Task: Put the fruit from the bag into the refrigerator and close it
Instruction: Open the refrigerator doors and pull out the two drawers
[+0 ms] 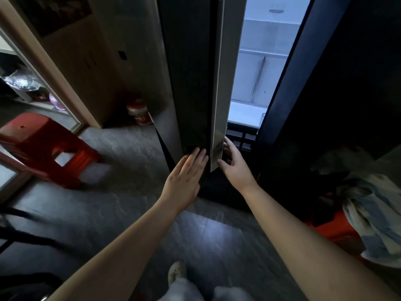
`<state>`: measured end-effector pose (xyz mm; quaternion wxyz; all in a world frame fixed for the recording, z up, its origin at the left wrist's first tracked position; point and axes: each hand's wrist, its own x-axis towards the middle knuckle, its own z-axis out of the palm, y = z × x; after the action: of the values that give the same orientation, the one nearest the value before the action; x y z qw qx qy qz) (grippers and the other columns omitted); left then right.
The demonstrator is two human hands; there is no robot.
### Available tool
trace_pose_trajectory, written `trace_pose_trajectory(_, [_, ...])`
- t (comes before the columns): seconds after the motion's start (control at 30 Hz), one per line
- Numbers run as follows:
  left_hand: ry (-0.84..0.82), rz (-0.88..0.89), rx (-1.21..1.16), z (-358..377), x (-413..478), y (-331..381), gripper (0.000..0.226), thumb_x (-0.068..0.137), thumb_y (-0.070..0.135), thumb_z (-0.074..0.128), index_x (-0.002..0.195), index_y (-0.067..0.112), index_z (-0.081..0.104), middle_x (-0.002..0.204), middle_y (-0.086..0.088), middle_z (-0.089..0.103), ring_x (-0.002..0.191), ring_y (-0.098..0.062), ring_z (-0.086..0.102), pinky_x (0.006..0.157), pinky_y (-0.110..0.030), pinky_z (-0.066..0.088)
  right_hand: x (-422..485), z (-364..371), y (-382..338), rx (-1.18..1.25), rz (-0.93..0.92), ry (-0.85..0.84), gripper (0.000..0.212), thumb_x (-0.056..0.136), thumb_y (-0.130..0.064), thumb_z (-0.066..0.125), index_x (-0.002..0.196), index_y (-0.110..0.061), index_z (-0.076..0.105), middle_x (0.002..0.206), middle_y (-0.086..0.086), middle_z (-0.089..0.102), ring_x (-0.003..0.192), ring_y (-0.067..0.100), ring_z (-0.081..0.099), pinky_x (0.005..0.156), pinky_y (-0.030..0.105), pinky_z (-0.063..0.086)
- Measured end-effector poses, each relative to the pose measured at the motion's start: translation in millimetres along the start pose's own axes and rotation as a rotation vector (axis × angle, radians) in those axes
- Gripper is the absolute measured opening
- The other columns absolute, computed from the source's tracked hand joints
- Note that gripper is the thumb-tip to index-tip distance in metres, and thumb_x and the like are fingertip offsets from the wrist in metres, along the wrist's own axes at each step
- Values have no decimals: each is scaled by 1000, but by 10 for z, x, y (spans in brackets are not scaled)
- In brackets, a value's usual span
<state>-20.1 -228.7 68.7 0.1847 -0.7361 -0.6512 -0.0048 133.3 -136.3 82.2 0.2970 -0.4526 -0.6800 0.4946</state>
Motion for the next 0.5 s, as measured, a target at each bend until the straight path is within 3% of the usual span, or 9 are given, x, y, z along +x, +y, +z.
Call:
trace_pose_trajectory(0.23, [49,-21,-13,50,-264,-148,77,82,23,57,149,9,20,157,-8,15,146,-24,5,118,-40,9,-168,172,-63,-59,-52,-33,64,89,-19,58,142,-41,30,142,-13,42,131,-1,35,110,38,34])
trace_pose_trajectory(0.5, [100,-87,-27,111,-639,-376,76,86,25,52,150,10,15,157,-6,11,146,-24,5,117,-46,13,-374,434,-195,-91,-97,-110,61,91,-18,58,142,-38,32,138,-17,46,126,-7,39,109,30,35])
